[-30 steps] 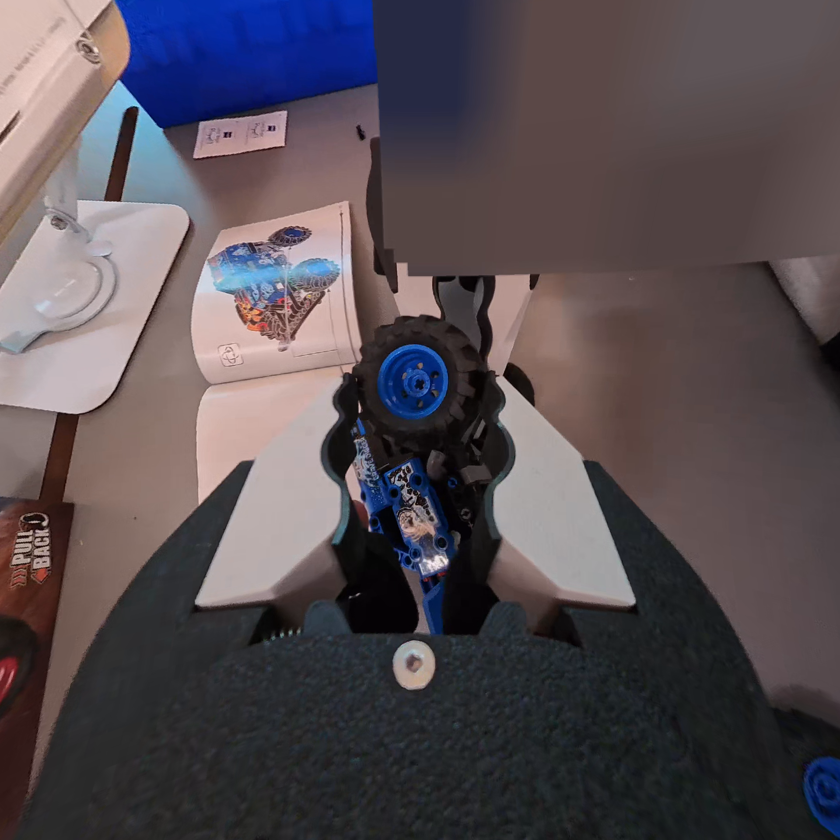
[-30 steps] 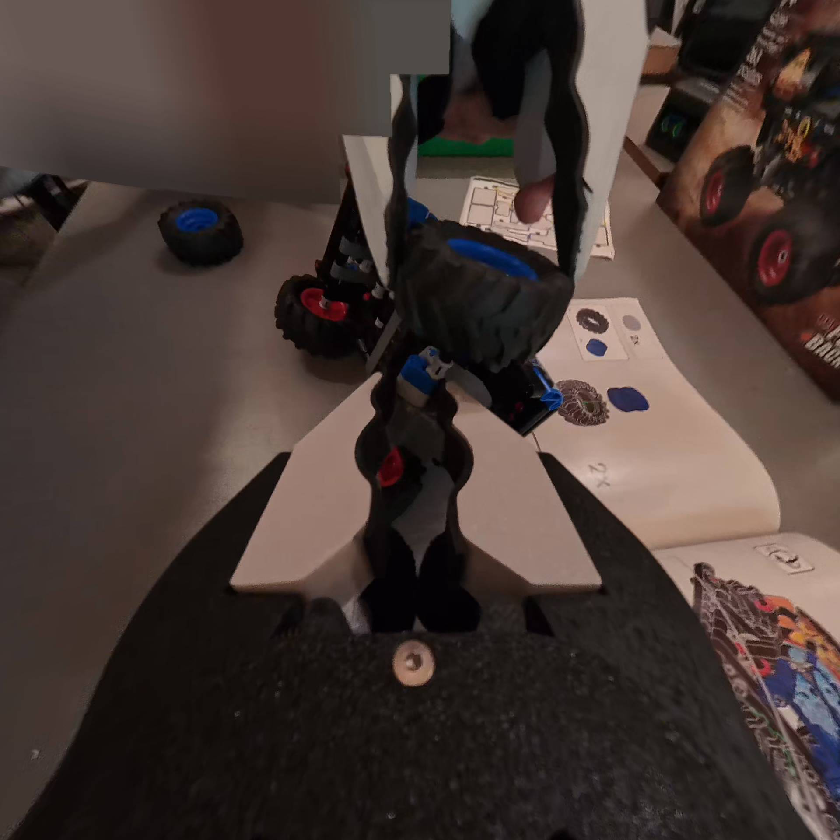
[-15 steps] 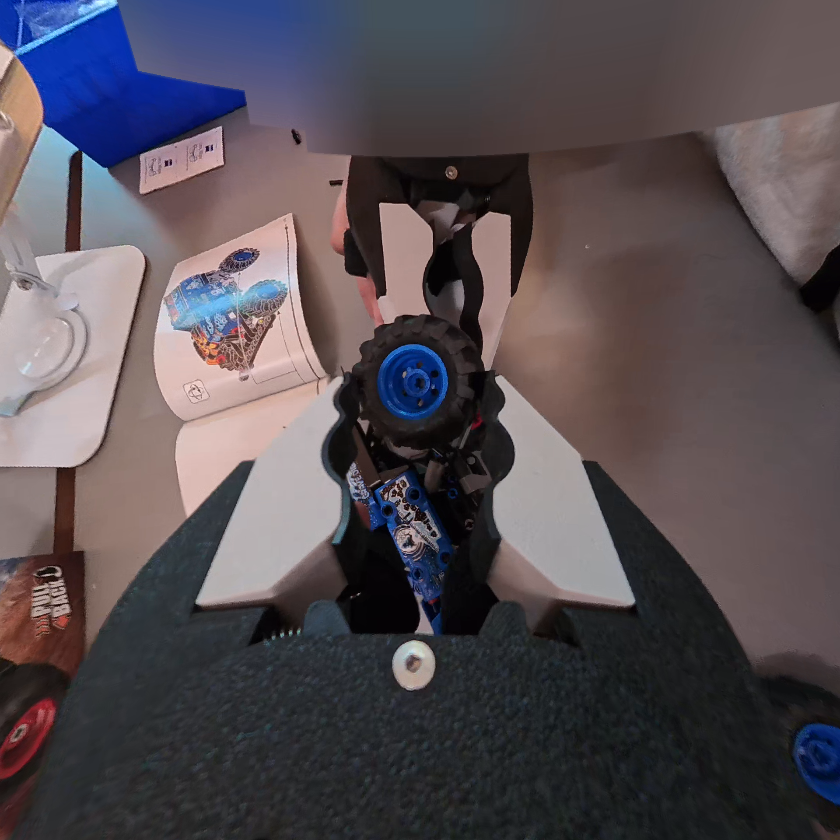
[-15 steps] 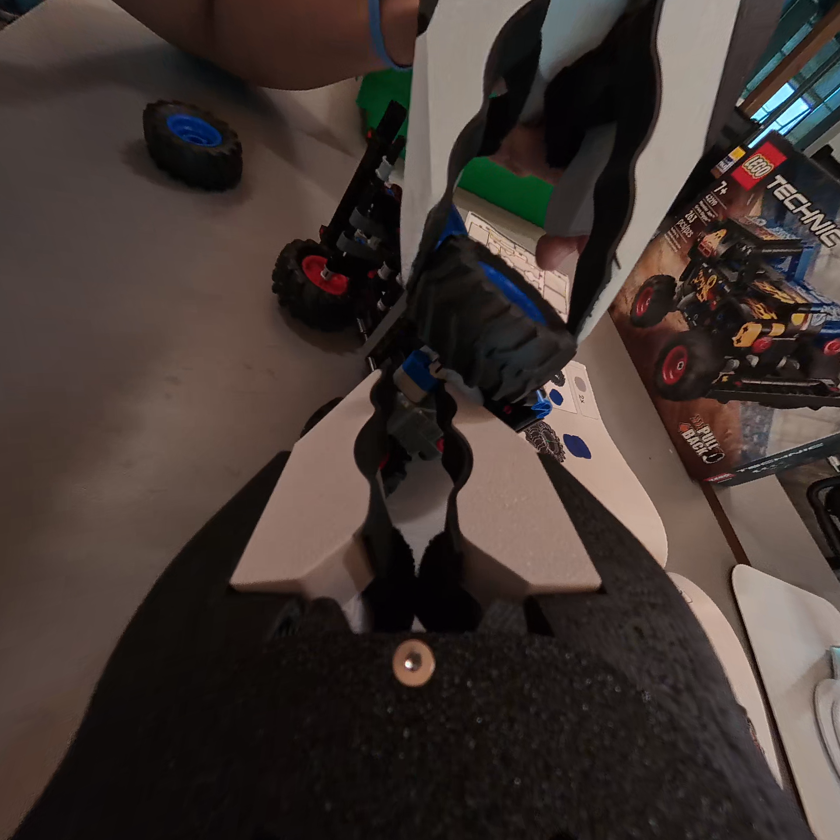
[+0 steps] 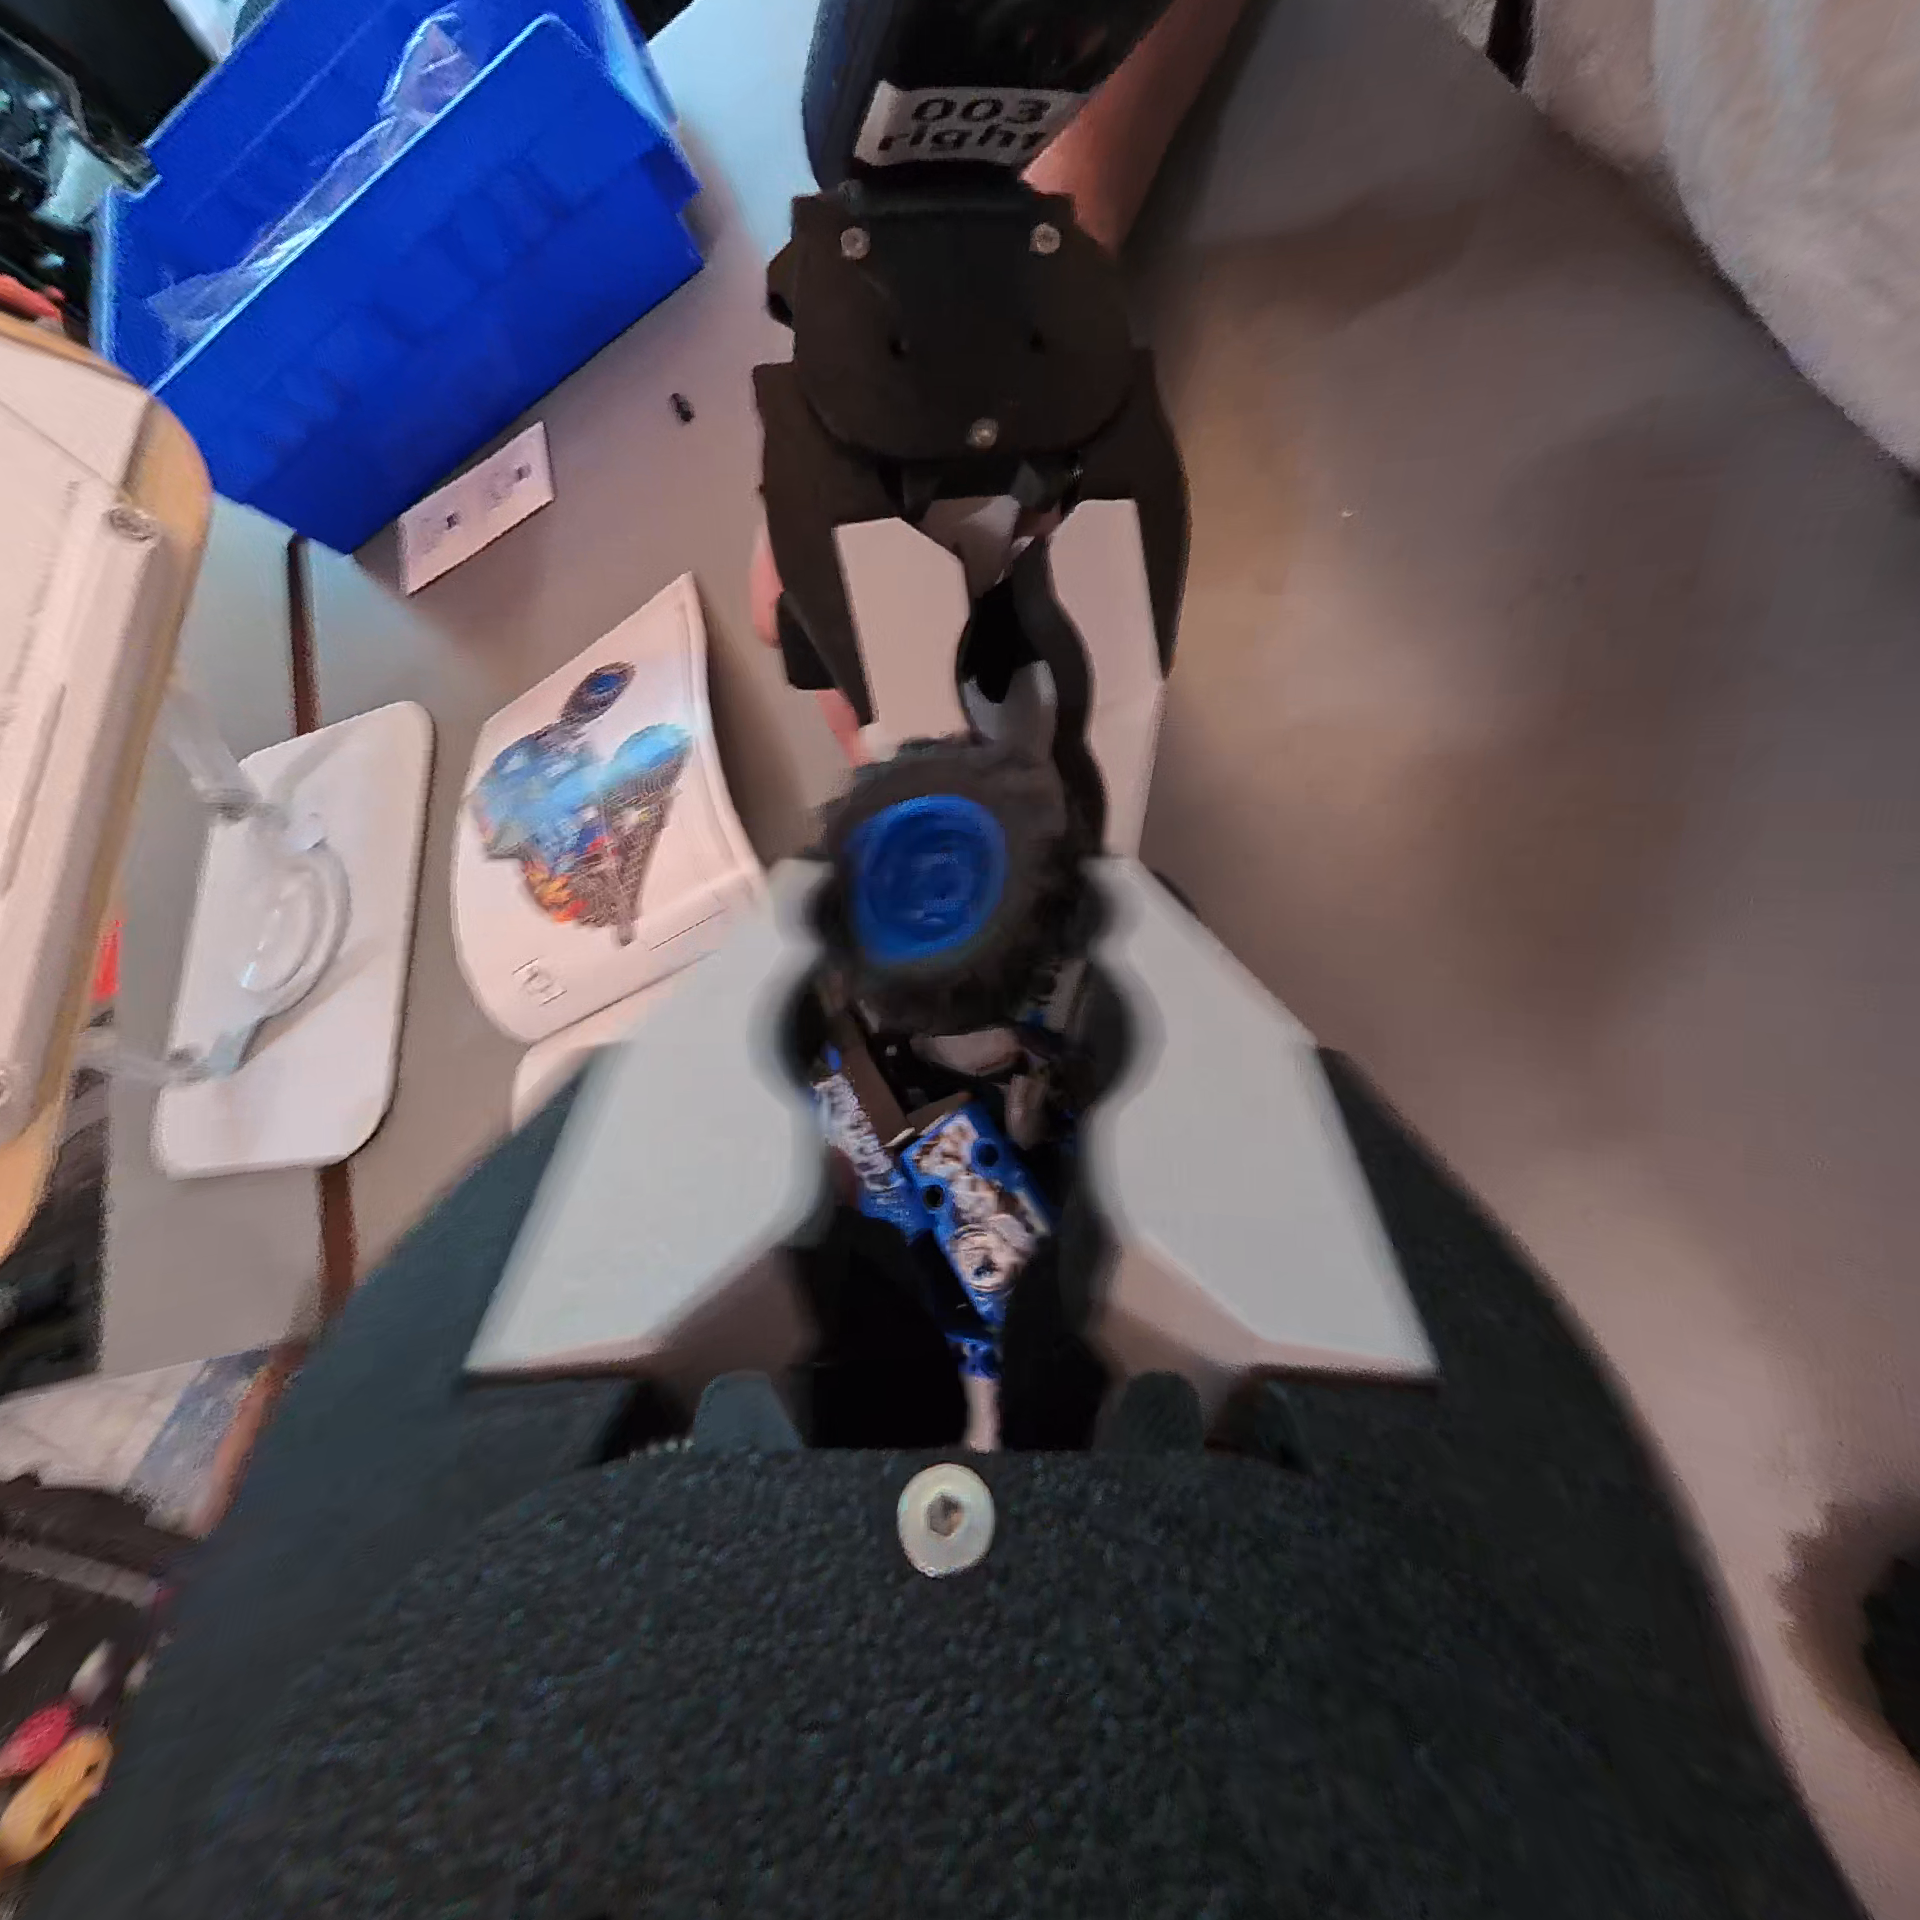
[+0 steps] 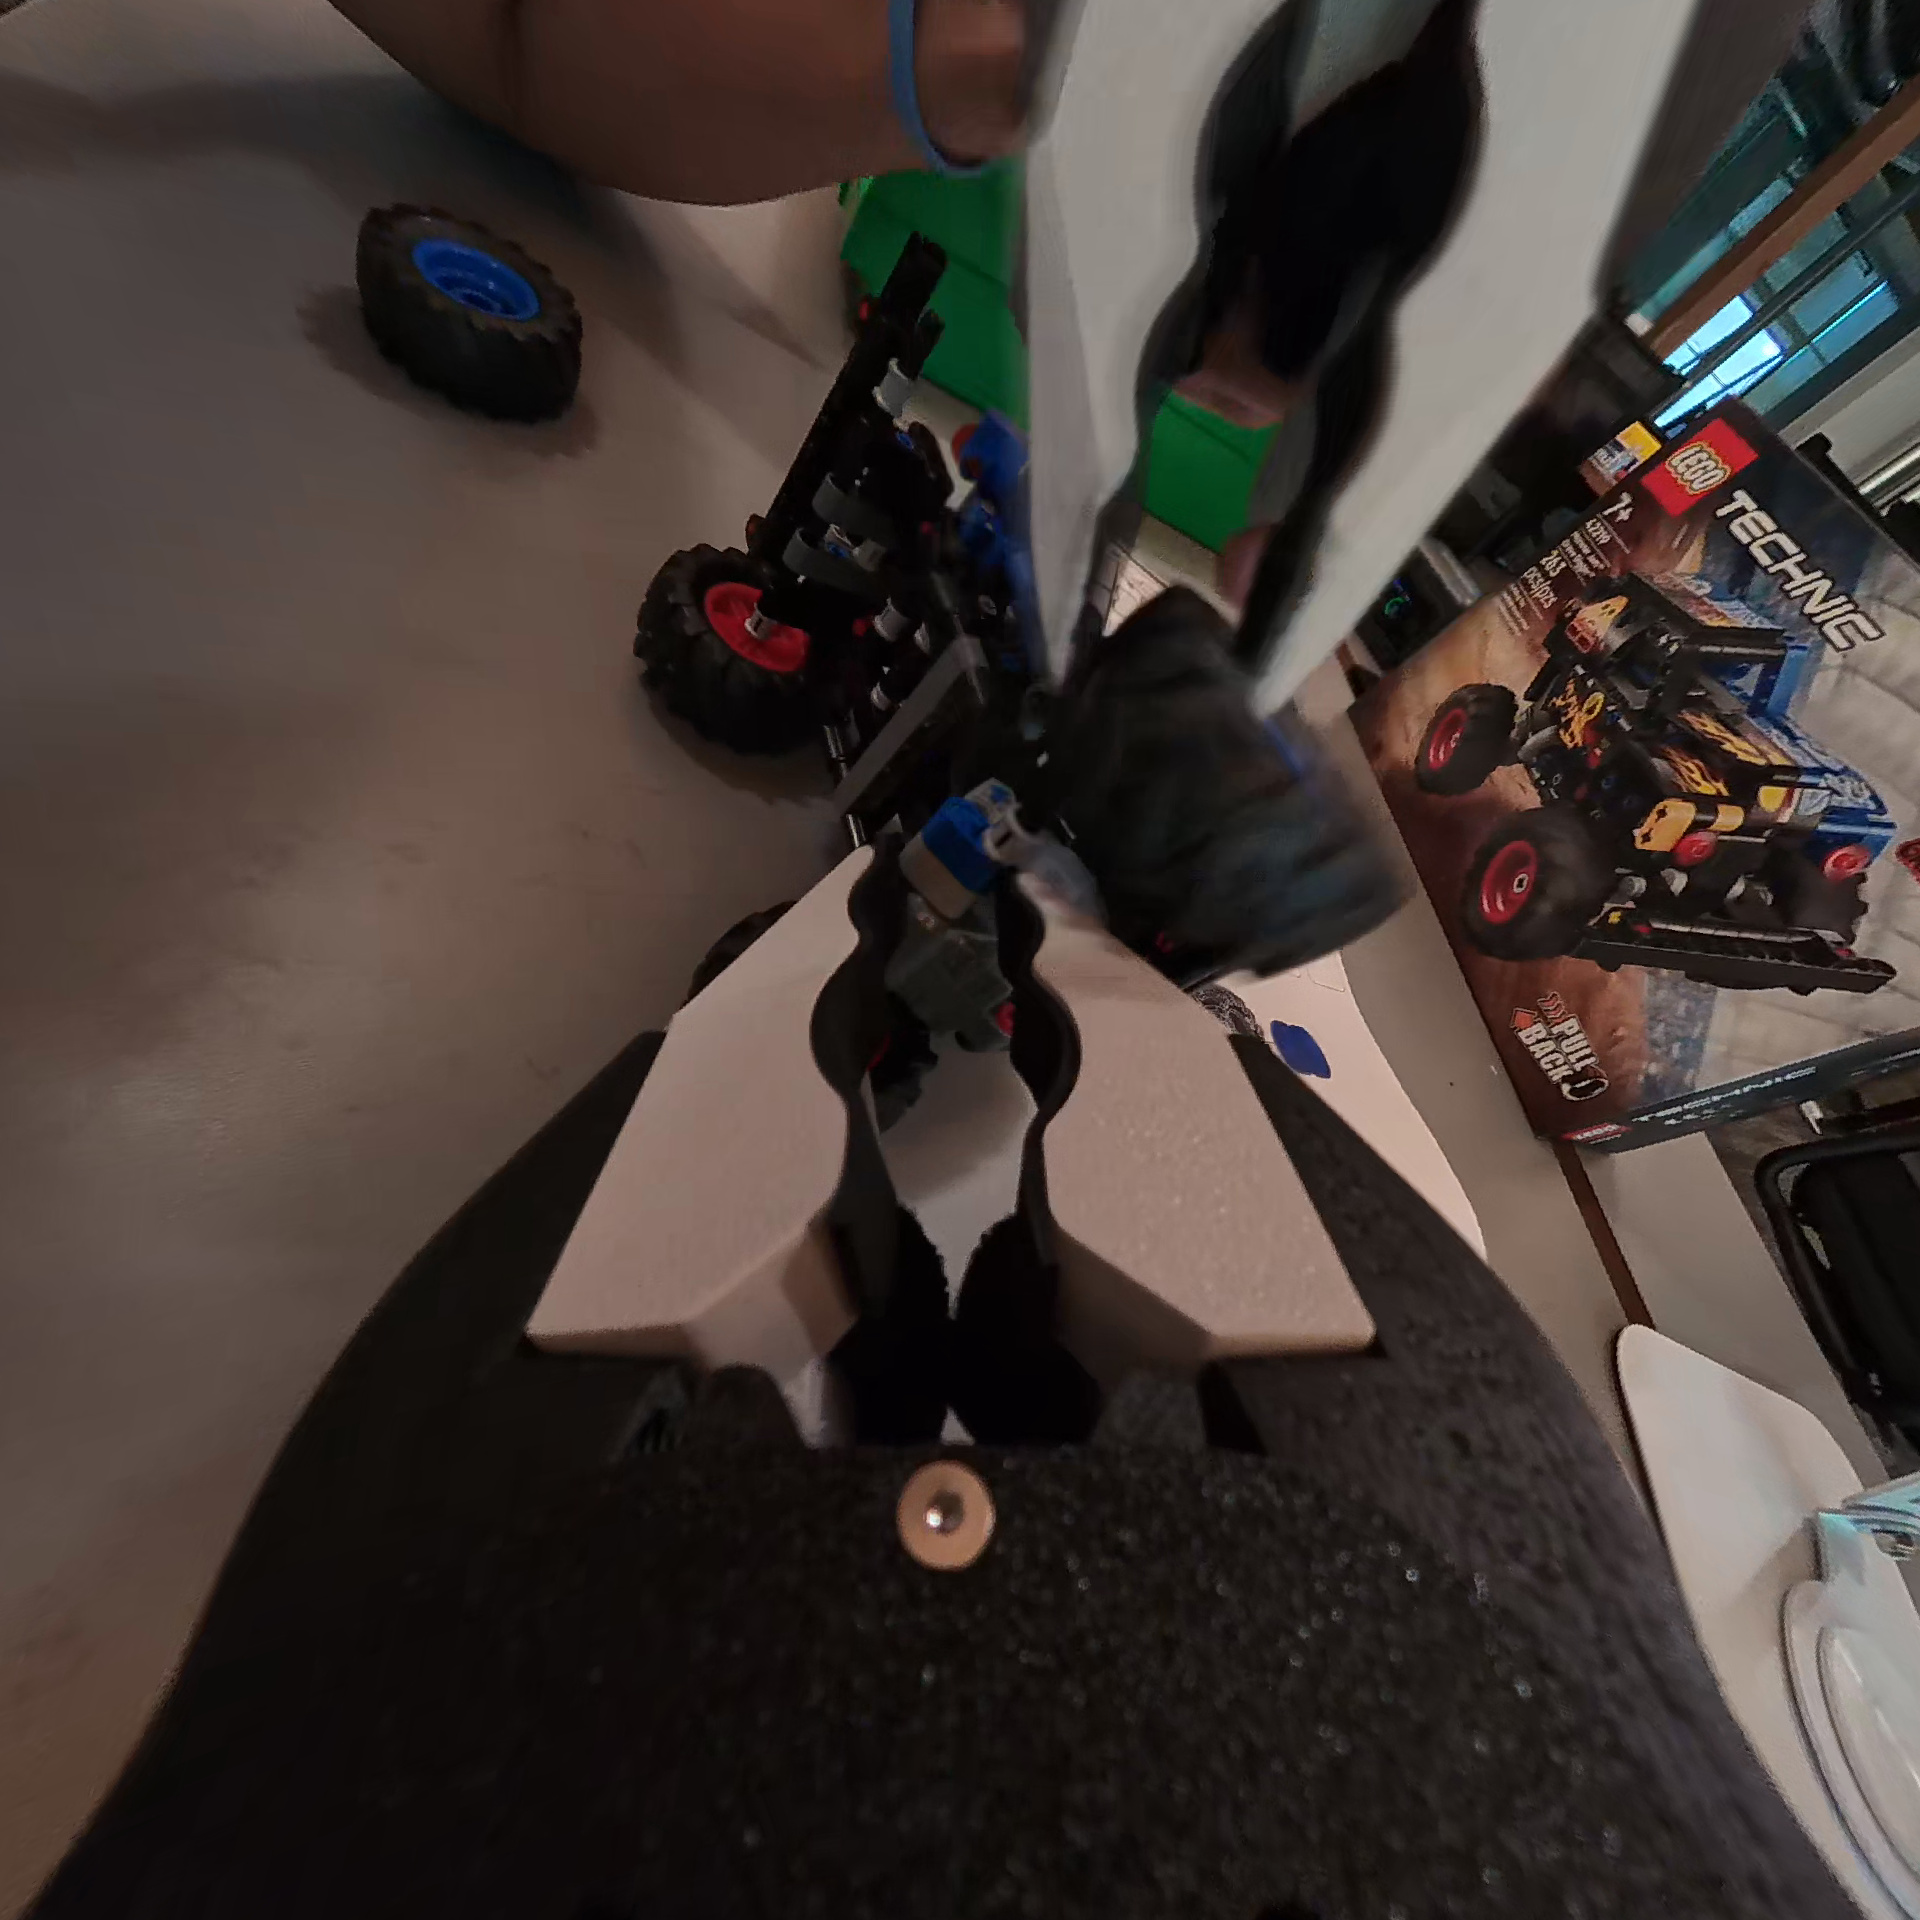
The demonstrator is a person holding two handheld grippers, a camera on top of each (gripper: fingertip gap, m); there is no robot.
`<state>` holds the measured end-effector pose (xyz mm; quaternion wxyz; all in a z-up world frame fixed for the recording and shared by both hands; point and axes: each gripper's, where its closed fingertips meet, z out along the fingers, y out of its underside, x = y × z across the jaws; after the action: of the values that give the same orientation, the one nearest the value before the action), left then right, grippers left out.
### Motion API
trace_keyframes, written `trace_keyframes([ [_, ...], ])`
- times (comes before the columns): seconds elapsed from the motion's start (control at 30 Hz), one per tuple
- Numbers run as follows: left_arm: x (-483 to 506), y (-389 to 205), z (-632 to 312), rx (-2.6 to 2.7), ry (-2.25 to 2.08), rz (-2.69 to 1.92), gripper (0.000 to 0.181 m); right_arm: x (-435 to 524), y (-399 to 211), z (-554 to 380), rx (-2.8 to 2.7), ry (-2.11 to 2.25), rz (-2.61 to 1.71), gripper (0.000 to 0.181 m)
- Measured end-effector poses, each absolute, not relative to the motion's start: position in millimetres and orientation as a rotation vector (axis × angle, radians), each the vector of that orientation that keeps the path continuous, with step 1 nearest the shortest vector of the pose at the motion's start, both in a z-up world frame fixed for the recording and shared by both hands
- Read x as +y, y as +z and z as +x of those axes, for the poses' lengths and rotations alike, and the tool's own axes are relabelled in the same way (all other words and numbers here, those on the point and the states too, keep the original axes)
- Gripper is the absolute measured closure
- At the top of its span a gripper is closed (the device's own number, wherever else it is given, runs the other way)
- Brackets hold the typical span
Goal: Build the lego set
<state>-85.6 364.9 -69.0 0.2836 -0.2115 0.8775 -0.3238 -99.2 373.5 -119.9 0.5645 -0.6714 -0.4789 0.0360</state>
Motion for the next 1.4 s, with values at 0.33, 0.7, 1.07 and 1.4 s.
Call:
trace_keyframes([
  [0.33,359.8,-70.9,-90.7,2.350,-0.978,-0.552,0.165,372.5,-120.2,-100.4,-1.128,0.097,-1.579,0.164],
  [0.7,341.9,-77.9,-110.8,2.473,-0.898,-0.465,0.165,371.7,-120.2,-100.3,-1.123,0.098,-1.579,0.164],
  [1.07,342.0,-79.8,-109.2,2.460,-0.800,-0.393,0.165,372.4,-120.0,-100.6,-1.117,0.110,-1.579,0.164],
  [1.4,346.8,-76.2,-104.0,2.437,-0.788,-0.428,0.165,371.2,-120.0,-103.5,-1.134,0.091,-1.566,0.164],
])
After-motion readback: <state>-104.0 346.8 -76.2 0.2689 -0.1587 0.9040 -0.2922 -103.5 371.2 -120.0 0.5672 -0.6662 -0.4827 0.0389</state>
